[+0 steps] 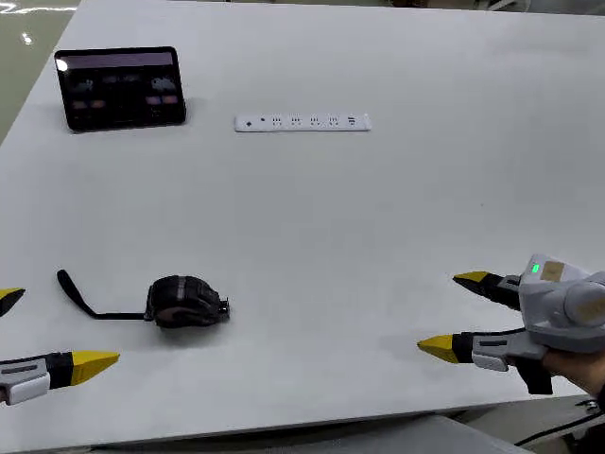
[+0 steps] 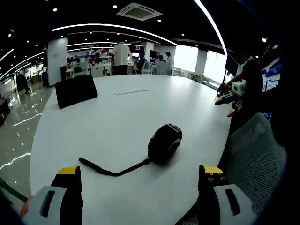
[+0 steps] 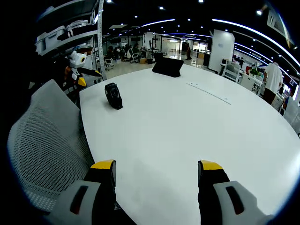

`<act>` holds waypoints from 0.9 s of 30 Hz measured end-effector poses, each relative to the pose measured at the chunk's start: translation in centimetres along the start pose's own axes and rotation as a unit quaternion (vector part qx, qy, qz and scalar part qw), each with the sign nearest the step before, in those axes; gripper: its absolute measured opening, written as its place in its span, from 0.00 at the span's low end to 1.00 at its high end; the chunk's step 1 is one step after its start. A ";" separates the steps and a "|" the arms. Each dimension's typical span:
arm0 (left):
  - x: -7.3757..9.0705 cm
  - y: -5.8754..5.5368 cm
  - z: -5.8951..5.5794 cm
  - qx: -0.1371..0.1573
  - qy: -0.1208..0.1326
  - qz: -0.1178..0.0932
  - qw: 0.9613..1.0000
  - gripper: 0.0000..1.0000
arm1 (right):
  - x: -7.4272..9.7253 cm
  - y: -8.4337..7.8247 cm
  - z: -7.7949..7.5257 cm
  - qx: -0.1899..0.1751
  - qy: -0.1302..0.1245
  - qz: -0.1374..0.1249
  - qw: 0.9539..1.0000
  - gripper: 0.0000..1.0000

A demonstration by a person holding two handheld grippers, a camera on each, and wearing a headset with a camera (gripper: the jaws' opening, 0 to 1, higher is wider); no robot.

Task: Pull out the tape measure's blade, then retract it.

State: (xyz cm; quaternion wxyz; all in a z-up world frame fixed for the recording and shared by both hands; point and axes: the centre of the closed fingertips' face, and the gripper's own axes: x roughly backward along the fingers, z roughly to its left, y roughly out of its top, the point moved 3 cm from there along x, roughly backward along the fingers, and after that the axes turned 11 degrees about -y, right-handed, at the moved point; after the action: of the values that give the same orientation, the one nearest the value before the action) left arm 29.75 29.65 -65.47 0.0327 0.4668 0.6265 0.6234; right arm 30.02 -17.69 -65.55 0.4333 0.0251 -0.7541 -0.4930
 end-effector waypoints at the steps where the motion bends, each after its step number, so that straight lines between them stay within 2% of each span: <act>1: 0.1 0.1 -0.1 0.003 0.000 -0.004 1.000 1.00 | 0.4 -0.3 0.0 -0.006 -0.003 -0.002 1.000 0.69; 6: 0.6 0.4 0.5 0.012 0.005 -0.015 1.000 1.00 | 1.2 -0.7 0.4 -0.023 -0.013 0.003 1.000 0.74; 9: 0.7 0.4 0.6 0.007 0.003 -0.010 1.000 1.00 | 1.5 -0.5 0.3 -0.022 -0.016 0.002 1.000 0.80; 12: 0.9 0.7 0.6 0.008 0.000 -0.012 1.000 1.00 | 1.8 -0.6 -0.5 -0.021 -0.023 0.003 1.000 0.85; 18: 1.1 0.2 0.5 0.008 -0.002 -0.001 1.000 1.00 | 2.0 -1.2 -1.9 -0.017 -0.032 0.002 0.999 0.96; 27: 1.3 0.1 0.3 0.007 -0.002 0.003 1.000 1.00 | 1.9 -1.4 -2.3 -0.009 -0.026 0.006 1.000 1.00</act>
State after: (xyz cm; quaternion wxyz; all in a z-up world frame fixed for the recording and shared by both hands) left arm 29.24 30.64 -64.68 0.0288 0.4701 0.6294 0.6181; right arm 29.89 -20.97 -65.11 0.4166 0.0035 -0.7611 -0.4971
